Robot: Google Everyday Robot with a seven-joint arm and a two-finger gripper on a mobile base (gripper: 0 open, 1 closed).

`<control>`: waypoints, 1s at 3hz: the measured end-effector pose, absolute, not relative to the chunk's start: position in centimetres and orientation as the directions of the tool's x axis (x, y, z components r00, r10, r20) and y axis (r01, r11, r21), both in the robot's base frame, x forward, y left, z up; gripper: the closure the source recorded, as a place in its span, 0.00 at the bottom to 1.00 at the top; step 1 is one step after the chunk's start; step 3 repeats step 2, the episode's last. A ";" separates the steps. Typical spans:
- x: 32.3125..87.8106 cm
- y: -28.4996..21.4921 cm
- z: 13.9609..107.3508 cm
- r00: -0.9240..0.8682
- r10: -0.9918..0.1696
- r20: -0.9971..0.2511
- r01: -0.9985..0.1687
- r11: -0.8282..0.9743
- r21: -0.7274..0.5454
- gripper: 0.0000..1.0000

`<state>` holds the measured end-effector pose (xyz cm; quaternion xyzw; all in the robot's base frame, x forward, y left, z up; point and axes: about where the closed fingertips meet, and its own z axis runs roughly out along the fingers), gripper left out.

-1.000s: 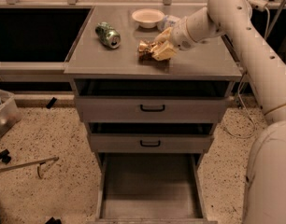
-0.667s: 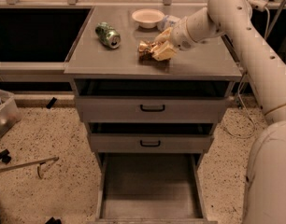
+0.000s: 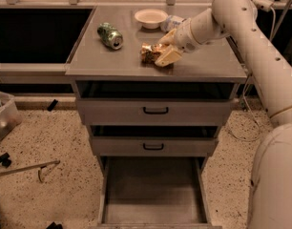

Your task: Pick orange can from bottom drawer and place on counter

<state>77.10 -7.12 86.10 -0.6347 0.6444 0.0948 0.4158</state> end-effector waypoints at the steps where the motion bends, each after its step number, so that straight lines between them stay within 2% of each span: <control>1: 77.1 -7.1 86.1 0.152 -0.739 -0.656 -0.897 0.176 -0.406 0.00; 3: 77.1 -7.1 86.1 0.152 -0.739 -0.656 -0.897 0.176 -0.406 0.00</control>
Offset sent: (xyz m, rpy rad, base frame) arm 0.0000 0.0000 0.0000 0.0000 0.0000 0.0000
